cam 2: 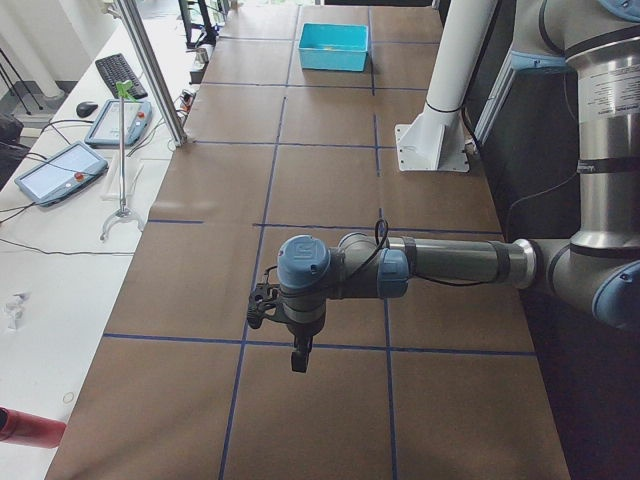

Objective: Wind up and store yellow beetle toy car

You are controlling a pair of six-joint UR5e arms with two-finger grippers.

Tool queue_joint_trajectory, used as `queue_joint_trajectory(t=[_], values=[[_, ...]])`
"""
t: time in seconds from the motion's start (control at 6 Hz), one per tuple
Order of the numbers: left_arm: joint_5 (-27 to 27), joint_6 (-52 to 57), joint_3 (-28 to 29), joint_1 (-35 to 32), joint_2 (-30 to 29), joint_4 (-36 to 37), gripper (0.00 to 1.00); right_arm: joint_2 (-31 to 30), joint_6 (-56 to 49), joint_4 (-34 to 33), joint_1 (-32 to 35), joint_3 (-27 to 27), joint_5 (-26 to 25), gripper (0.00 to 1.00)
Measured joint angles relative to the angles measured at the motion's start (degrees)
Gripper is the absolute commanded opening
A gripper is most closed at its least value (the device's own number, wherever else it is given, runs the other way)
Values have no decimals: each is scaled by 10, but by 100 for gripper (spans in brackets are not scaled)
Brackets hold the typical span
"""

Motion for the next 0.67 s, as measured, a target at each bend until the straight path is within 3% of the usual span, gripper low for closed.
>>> queue_joint_trajectory(t=[0.33, 0.67], values=[[-1, 0, 0, 1, -1, -2, 100, -3, 115, 3, 8, 4, 11, 100], [-1, 0, 2, 1, -1, -2, 100, -5, 128, 3, 9, -2, 11, 100]])
